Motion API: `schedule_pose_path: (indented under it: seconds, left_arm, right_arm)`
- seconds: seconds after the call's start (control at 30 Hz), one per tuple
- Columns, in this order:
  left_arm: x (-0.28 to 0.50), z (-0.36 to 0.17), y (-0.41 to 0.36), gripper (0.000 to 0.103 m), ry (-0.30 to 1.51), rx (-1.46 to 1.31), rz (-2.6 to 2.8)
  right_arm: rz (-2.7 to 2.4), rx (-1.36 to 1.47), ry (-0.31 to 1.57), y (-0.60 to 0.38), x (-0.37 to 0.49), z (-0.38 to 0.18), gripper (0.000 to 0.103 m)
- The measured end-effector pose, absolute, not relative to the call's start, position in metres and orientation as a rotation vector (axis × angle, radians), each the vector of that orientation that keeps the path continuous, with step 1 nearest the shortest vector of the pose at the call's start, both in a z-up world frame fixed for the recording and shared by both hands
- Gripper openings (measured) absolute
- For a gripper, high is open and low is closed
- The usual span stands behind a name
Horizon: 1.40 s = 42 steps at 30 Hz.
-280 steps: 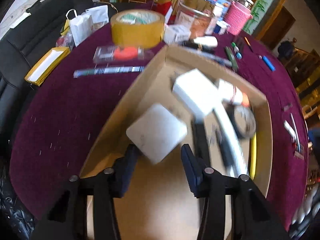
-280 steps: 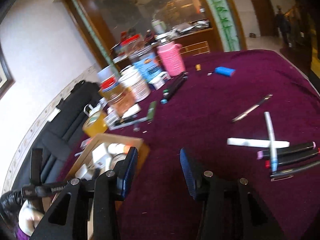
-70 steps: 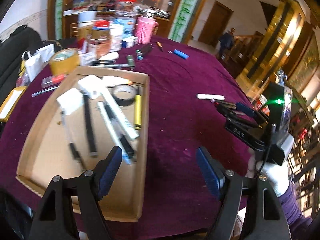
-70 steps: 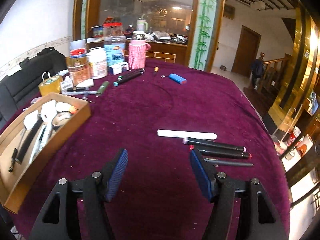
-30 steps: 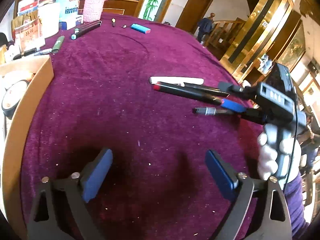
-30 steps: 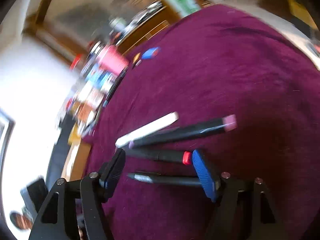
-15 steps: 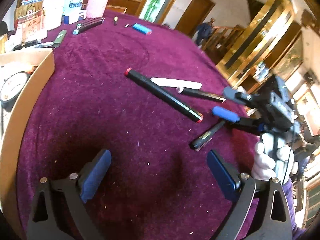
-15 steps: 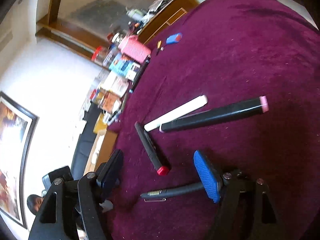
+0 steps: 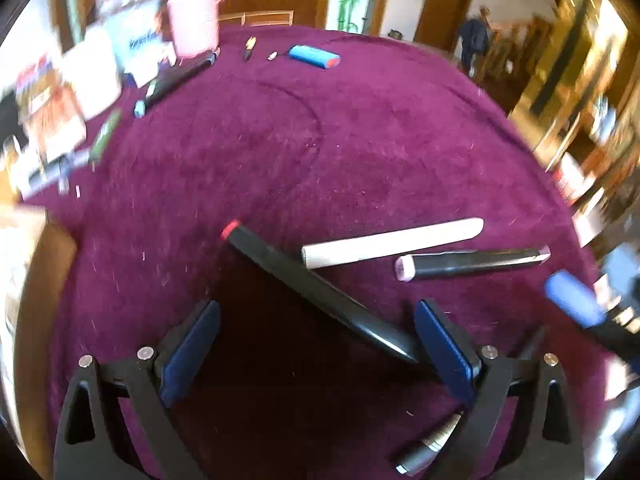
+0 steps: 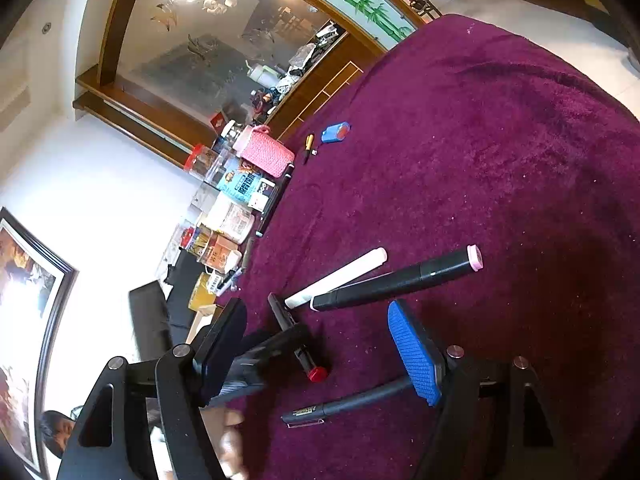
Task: Organize rigid objects
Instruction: 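Grasp the red-capped black marker with the left tool, then carry the red-capped marker to the tray with the left tool while the right tool grasps the white marker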
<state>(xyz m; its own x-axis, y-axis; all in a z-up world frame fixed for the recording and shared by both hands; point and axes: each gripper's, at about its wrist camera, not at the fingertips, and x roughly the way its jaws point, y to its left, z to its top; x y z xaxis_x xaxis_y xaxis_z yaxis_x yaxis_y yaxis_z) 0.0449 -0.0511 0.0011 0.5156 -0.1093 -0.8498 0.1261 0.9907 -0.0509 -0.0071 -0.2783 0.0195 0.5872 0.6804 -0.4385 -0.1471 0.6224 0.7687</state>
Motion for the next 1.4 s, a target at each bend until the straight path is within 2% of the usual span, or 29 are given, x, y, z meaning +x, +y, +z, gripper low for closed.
schedule_pose_path:
  seconds: [0.07,0.1,0.13,0.17,0.2,0.23,0.4,0.47,0.53,0.6,0.7,0.77,0.8,0.83,1.07,1.4]
  left_arm:
    - [0.041,0.001,-0.051,0.093,1.010,0.064,-0.159]
    - [0.038,0.003,-0.048,0.081,1.007,0.077,-0.171]
    - [0.034,0.005,-0.041,0.062,1.001,0.094,-0.175]
    - [0.034,0.007,-0.035,0.052,1.001,0.099,-0.182]
    - [0.031,0.010,-0.024,0.033,1.010,0.102,-0.185]
    - [0.027,0.011,-0.016,0.022,1.021,0.097,-0.191]
    - [0.012,0.012,0.006,0.021,1.037,0.061,-0.215]
    - [0.015,0.012,0.005,0.026,1.036,0.049,-0.206]
    - [0.024,0.013,-0.001,0.044,1.026,0.033,-0.186]
    - [0.035,0.014,-0.012,0.055,0.999,0.068,-0.170]
    - [0.048,0.007,-0.027,0.057,0.973,0.141,-0.154]
    - [0.050,0.007,-0.029,0.052,0.955,0.166,-0.172]
    - [0.048,0.008,-0.028,0.031,0.962,0.148,-0.196]
    - [0.043,0.010,-0.025,0.016,0.970,0.139,-0.222]
    - [-0.009,0.040,0.012,0.016,0.942,-0.019,-0.362]
    - [-0.106,0.095,0.087,0.016,0.798,-0.271,-0.510]
  right_arm:
    - [0.531,0.762,0.798,-0.280,-0.008,0.020,0.077]
    - [0.523,0.772,0.794,-0.282,-0.008,0.020,0.077]
    - [0.517,0.779,0.793,-0.283,-0.008,0.020,0.077]
    - [0.510,0.785,0.794,-0.284,-0.008,0.020,0.078]
    - [0.502,0.790,0.796,-0.285,-0.008,0.019,0.079]
    - [0.499,0.794,0.799,-0.286,-0.009,0.019,0.080]
    - [0.505,0.804,0.800,-0.286,-0.011,0.020,0.080]
    - [0.506,0.802,0.796,-0.286,-0.011,0.021,0.080]
    - [0.496,0.802,0.800,-0.287,-0.011,0.019,0.080]
    - [0.485,0.804,0.809,-0.288,-0.011,0.017,0.080]
    - [0.480,0.801,0.810,-0.288,-0.009,0.016,0.080]
    - [0.486,0.810,0.814,-0.288,-0.009,0.016,0.080]
    - [0.493,0.823,0.821,-0.289,-0.008,0.014,0.080]
    - [0.492,0.831,0.827,-0.291,-0.007,0.011,0.080]
    - [0.491,0.861,0.849,-0.298,-0.005,0.004,0.080]
    - [0.420,0.684,0.879,-0.275,-0.010,0.011,0.080]
